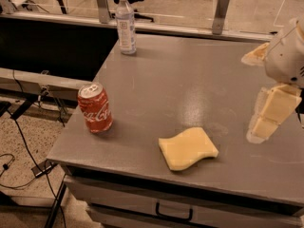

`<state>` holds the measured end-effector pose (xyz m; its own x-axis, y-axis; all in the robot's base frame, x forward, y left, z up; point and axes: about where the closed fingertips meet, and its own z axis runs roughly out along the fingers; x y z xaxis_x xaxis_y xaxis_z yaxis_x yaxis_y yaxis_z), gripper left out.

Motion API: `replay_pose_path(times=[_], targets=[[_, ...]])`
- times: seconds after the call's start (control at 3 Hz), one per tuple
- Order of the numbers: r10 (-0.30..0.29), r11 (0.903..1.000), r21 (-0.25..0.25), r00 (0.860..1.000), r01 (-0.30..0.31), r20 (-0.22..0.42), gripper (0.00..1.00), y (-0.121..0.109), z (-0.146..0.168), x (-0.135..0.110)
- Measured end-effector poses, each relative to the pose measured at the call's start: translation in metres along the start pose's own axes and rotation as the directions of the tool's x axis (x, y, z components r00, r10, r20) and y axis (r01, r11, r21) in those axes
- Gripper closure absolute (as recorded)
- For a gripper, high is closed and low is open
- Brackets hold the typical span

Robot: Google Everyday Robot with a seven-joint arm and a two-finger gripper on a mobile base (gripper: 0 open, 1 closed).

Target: Pick sponge

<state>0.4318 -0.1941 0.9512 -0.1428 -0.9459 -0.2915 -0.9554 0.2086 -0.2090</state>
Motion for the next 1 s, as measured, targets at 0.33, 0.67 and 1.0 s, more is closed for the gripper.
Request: replay_pose_path(times=[0.33, 0.67, 1.0], targets=[[-0.046, 0.9947, -0.092, 0.999, 0.047, 0.017, 0.0, 0.021, 0.037, -0.002], [-0.107, 0.9809, -0.162, 0.994, 0.107, 0.014, 0.0, 0.038, 0.067, -0.009], [-0.148, 0.9621, -0.229, 0.989, 0.148, 0.016, 0.0, 0.053, 0.094, -0.014]])
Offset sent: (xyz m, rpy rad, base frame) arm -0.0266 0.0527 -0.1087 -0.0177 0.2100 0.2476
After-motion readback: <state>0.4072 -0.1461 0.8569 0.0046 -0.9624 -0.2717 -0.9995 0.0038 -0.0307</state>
